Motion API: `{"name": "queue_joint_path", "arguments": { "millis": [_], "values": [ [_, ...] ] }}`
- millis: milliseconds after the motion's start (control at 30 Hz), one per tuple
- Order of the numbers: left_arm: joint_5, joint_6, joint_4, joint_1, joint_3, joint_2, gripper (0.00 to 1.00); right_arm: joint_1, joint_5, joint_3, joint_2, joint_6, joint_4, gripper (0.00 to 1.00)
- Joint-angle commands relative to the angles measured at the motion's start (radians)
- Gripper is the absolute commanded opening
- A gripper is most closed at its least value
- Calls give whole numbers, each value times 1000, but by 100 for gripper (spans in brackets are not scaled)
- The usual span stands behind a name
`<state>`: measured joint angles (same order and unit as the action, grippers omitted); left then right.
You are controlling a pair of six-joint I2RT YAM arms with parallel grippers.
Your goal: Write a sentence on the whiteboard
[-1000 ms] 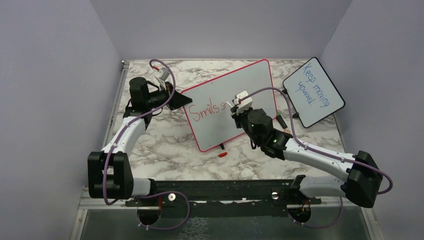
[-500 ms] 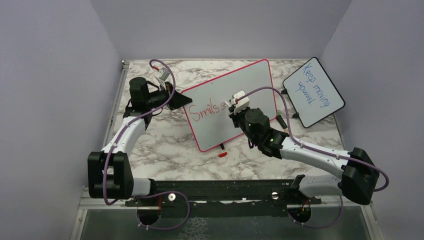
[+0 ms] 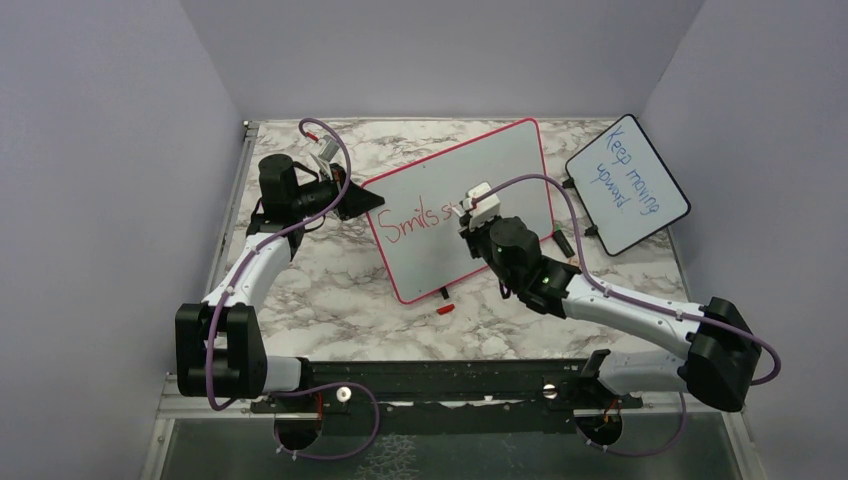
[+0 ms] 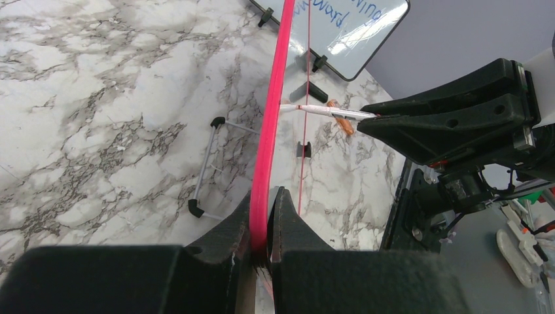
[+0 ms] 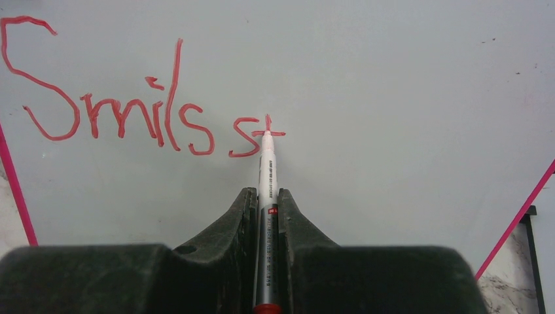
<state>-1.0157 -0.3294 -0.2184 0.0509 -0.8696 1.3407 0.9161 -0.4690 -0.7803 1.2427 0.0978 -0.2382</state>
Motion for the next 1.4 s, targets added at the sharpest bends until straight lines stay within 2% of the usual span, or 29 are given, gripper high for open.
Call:
{"name": "queue_joint_path", "arguments": {
  "millis": [0,300,767,1067,1367],
  "values": [
    [124,124,77,20,24,24,0,-5,32,19,-34,-21,66,1],
    [126,124,77,20,24,23,0,-5,39,24,-30,-30,99,1],
    [124,125,77,20,24,19,0,-5,-90,38,-38,12,42,1],
    [125,125,77,20,24,18,0,-10,-57,42,-92,15,-23,1],
    [123,124,77,20,24,18,0,-30,-39,24,-63,15,-41,1]
  ]
}}
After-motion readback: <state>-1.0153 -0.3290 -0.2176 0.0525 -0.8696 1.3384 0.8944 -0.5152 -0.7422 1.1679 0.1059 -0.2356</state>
